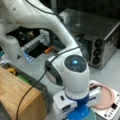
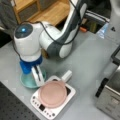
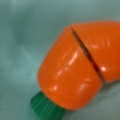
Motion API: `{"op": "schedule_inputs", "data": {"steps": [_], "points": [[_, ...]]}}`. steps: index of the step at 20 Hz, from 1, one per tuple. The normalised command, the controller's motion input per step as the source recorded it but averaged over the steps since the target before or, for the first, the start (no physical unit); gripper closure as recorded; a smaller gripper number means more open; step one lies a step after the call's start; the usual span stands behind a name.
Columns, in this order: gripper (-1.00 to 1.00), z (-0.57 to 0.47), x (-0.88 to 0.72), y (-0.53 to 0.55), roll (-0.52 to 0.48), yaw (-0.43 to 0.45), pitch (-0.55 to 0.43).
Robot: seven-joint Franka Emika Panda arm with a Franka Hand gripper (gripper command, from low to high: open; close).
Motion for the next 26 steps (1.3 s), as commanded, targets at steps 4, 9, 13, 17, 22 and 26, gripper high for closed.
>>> {"op": "schedule_inputs", "data": {"steps": [4, 9, 13, 17, 22, 26], "points": [[-1.00, -0.13, 0.06, 0.00, 0.057, -0.077, -0.052], [-1.00, -0.16, 0.02, 0.03, 0.094, -0.061, -0.047], [-1.00, -0.16, -0.05, 0.06, 0.149, -0.037, -0.029], [-1.00, -0.15, -0.10, 0.06, 0.164, -0.043, 0.001], [-1.00, -0.04, -0.07, 0.03, 0.192, -0.186, 0.083], [-1.00, 0.10, 0.00, -0.05, 0.188, -0.306, 0.111]]}}
